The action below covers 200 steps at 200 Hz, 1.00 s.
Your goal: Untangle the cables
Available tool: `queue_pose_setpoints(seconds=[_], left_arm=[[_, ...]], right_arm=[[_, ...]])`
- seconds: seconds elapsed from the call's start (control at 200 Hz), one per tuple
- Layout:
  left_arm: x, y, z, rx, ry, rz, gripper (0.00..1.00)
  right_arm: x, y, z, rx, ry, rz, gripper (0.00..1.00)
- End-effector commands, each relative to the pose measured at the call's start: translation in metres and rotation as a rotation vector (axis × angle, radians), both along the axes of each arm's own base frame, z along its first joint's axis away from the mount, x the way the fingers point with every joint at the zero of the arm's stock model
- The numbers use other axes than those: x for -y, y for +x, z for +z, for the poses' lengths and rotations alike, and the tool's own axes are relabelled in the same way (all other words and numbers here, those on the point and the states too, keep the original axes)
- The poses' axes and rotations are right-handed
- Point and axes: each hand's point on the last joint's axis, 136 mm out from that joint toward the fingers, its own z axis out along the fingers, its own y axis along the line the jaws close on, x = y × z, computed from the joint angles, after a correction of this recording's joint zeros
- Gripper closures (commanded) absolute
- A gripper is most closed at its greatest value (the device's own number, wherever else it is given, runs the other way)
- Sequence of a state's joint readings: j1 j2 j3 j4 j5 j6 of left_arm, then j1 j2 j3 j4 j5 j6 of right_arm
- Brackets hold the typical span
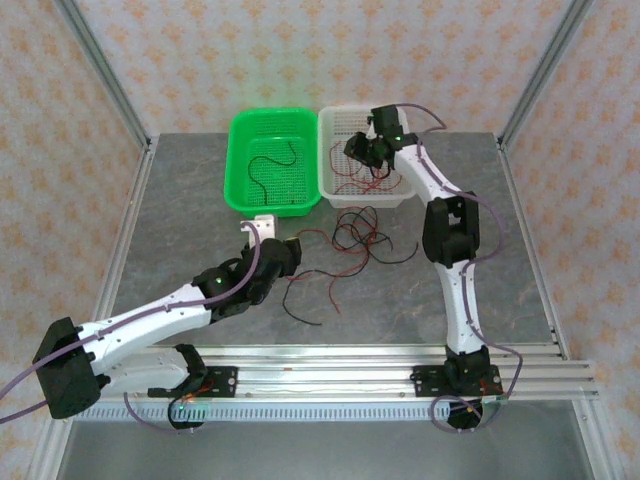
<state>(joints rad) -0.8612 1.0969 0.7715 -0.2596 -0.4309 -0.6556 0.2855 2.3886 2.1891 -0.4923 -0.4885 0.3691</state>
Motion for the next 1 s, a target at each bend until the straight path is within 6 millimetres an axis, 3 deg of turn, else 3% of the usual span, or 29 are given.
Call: queue_pose_setpoints(seconds=[0.0, 0.19, 0.345, 0.631, 0.791, 0.996], left_arm=[[-0.018, -0.011, -0.007, -0.101, 0.008, 0.08, 0.38], [-0.017, -0.026, -0.029, -0.205, -0.028, 0.071, 0.38], [-0.017, -0.036, -0.052, -0.277, -0.02, 0.055, 0.38], [0.001, -0.053, -0.11, -0.465, 0.098, -0.053, 0.38], [0.004, -0.037, -0.123, -0.48, 0.173, -0.046, 0.35], [-0.013, -0.008, -0.148, -0.535, 0.198, 0.027, 0.33]], right_arm=[[0.008, 0.002, 0.016, 0.055, -0.107, -0.003, 0.63], [0.017, -0.009, 0.036, 0.081, -0.225, -0.014, 0.52], [0.022, -0.024, 0.062, 0.107, -0.291, -0.022, 0.52], [0.017, -0.079, 0.115, 0.179, -0.327, 0.005, 0.53], [0.02, -0.116, 0.126, 0.206, -0.297, 0.022, 0.53], [0.037, -0.161, 0.13, 0.23, -0.258, 0.011, 0.53]])
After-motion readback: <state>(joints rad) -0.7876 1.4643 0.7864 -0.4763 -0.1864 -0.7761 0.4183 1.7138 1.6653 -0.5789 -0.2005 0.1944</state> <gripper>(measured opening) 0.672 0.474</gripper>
